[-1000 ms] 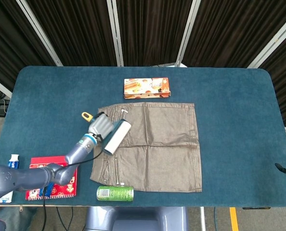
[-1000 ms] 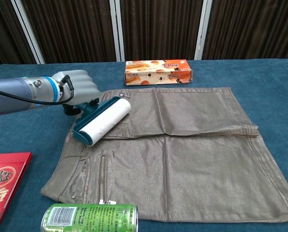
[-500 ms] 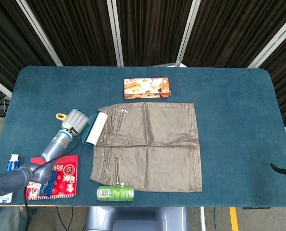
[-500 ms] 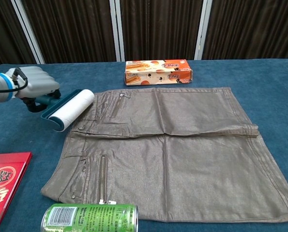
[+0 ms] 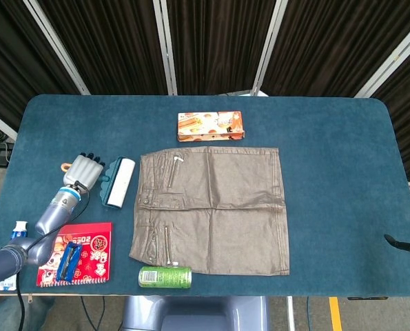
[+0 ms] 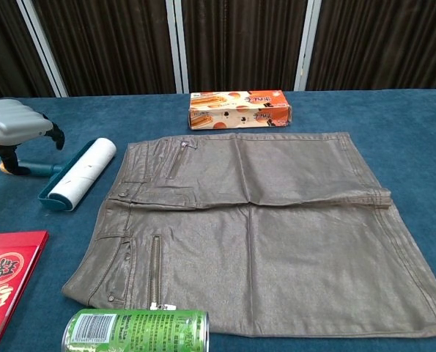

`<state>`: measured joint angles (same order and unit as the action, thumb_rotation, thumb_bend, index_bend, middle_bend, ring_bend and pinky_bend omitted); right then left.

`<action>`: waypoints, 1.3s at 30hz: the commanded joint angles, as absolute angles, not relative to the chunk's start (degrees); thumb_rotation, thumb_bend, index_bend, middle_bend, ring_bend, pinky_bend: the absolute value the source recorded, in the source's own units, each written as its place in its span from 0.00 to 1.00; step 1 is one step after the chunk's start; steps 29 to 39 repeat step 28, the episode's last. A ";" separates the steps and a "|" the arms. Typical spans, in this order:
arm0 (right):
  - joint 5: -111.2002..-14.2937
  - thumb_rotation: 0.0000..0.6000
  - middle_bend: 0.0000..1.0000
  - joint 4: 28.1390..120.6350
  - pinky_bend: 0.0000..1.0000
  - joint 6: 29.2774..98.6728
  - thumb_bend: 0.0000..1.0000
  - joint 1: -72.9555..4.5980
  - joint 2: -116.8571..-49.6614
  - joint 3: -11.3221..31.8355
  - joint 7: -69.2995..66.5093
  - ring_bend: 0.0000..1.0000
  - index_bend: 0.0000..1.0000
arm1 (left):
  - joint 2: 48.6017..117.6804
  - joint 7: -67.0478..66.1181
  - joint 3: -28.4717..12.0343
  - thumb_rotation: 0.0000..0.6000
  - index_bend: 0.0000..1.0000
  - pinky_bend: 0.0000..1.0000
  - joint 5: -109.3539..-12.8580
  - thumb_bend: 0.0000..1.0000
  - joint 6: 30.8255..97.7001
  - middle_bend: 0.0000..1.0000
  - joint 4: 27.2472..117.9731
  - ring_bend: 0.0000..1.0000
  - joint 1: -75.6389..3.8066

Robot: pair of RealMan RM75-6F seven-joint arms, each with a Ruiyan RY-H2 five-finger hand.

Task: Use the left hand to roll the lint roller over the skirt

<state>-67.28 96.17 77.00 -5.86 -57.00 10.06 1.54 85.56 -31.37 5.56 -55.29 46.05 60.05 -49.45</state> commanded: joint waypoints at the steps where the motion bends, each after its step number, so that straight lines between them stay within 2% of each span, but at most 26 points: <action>1: -67.65 1.00 0.00 96.46 0.00 77.25 0.00 -5.72 -56.82 10.00 1.26 0.00 0.00 | 83.88 -31.52 4.39 1.00 0.00 0.00 -53.85 0.00 47.15 0.00 62.67 0.00 -48.49; 5: -68.50 1.00 0.00 96.91 0.00 77.59 0.00 -5.53 -56.49 9.80 0.69 0.00 0.00 | 79.91 -31.33 2.69 1.00 0.00 0.00 -52.34 0.00 50.71 0.00 69.02 0.00 -46.83; 9: -69.77 1.00 0.00 97.58 0.00 78.38 0.00 -5.16 -55.96 9.62 -0.20 0.00 0.00 | 74.55 -27.95 0.59 1.00 0.00 0.00 -53.03 0.00 57.31 0.00 77.36 0.00 -43.73; 14: -72.39 1.00 0.00 98.44 0.00 80.16 0.00 -4.43 -55.16 9.19 -1.49 0.00 0.00 | 67.23 -17.86 -1.92 1.00 0.00 0.00 -57.60 0.00 71.51 0.00 90.51 0.00 -35.65; 17: -74.51 1.00 0.00 98.72 0.00 81.00 0.00 -4.10 -54.88 8.54 -1.79 0.00 0.00 | 63.88 -14.17 -1.17 1.00 0.00 0.00 -60.89 0.00 79.51 0.00 97.35 0.00 -30.13; 22: -77.65 1.00 0.00 98.64 0.00 82.61 0.00 -3.56 -54.80 7.54 -1.73 0.00 0.00 | 60.96 -12.43 1.95 1.00 0.00 0.00 -66.02 0.00 88.12 0.00 103.50 0.00 -22.80; 28: -79.02 1.00 0.00 98.81 0.00 84.30 0.00 -2.70 -54.22 7.23 -2.96 0.00 0.00 | 60.16 -9.45 3.92 1.00 0.00 0.00 -69.49 0.00 91.83 0.00 104.92 0.00 -17.52; 39: -79.02 1.00 0.00 98.81 0.00 84.30 0.00 -2.70 -54.22 7.23 -2.96 0.00 0.00 | 60.16 -9.45 3.92 1.00 0.00 0.00 -69.49 0.00 91.83 0.00 104.92 0.00 -17.52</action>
